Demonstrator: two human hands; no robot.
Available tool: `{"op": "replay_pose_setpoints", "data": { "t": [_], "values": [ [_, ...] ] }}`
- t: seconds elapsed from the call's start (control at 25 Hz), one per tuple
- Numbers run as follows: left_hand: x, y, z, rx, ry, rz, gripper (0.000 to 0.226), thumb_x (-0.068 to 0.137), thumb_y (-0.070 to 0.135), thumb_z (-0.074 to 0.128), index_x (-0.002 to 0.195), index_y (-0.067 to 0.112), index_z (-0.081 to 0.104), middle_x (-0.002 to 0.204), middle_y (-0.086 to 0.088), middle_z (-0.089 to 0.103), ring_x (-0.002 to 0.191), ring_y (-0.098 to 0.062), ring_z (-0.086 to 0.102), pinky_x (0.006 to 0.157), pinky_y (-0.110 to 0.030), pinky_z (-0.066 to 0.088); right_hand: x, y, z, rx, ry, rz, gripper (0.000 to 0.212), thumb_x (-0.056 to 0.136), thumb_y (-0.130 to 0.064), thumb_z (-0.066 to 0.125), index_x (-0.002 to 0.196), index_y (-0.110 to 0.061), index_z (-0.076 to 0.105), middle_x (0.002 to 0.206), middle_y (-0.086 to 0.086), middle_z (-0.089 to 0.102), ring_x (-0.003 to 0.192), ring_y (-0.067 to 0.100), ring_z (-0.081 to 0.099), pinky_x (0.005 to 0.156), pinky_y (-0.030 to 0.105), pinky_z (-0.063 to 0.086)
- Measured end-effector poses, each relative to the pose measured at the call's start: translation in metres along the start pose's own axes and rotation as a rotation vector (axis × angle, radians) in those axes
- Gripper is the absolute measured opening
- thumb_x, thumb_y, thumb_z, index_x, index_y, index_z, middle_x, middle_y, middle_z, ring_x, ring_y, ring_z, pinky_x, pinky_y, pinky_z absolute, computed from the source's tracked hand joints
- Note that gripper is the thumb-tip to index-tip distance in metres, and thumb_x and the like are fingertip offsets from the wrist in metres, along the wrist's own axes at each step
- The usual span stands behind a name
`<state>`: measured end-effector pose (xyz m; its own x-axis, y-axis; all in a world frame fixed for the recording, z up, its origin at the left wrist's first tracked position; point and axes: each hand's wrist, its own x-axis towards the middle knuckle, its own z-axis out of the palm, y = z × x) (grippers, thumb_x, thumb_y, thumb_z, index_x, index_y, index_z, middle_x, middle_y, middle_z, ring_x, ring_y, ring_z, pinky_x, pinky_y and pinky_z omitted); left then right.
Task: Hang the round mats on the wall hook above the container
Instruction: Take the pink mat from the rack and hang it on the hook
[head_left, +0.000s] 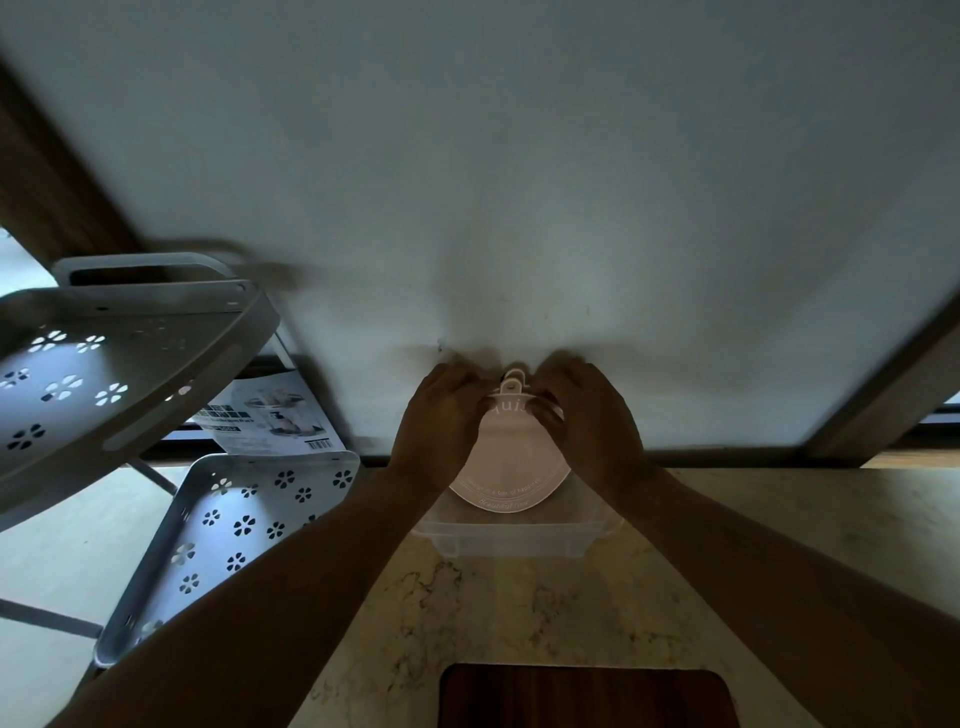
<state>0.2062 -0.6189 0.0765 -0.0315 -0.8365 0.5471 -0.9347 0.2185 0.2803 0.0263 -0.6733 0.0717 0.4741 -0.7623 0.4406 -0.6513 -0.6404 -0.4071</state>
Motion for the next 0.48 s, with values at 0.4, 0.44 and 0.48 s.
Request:
{"op": "replay_pose_setpoints", "data": {
  "t": [0.4,0.44,0.48],
  "values": [
    [-0.0033,0.0021,-0.0028,0.022,-0.012,-0.008,0.020,0.081,0.006,0.074,0.101,0.006,0.074,0.091,-0.017,0.070,0.085,-0.036,0.063,0.070,-0.039,0.054,0.0060,0.0005,0.0020,0.091,0.015,0.057,0.008,0.086,-0.015,0.069,0.088,-0.007,0.067,0.101,0.011,0.063,0.096,0.028,0.058,0.077,0.046,0.053],
    [-0.0029,0.0030,-0.0030,0.019,-0.007,-0.010,0.020,0.080,0.006,0.075,0.100,0.006,0.075,0.090,-0.016,0.070,0.083,-0.036,0.063,0.069,-0.038,0.054,0.0061,0.0002,0.0028,0.102,0.025,0.069,0.007,0.085,-0.014,0.069,0.086,-0.007,0.067,0.099,0.010,0.063,0.094,0.027,0.058,0.076,0.045,0.053],
    [-0.0025,0.0036,-0.0031,0.012,0.000,-0.010,0.019,0.079,0.005,0.076,0.099,0.006,0.075,0.089,-0.016,0.070,0.082,-0.036,0.063,0.068,-0.038,0.054,0.0060,-0.0012,0.0034,0.108,0.032,0.081,0.007,0.085,-0.014,0.070,0.084,-0.008,0.066,0.097,0.009,0.063,0.092,0.027,0.058,0.075,0.044,0.053]
  ]
}}
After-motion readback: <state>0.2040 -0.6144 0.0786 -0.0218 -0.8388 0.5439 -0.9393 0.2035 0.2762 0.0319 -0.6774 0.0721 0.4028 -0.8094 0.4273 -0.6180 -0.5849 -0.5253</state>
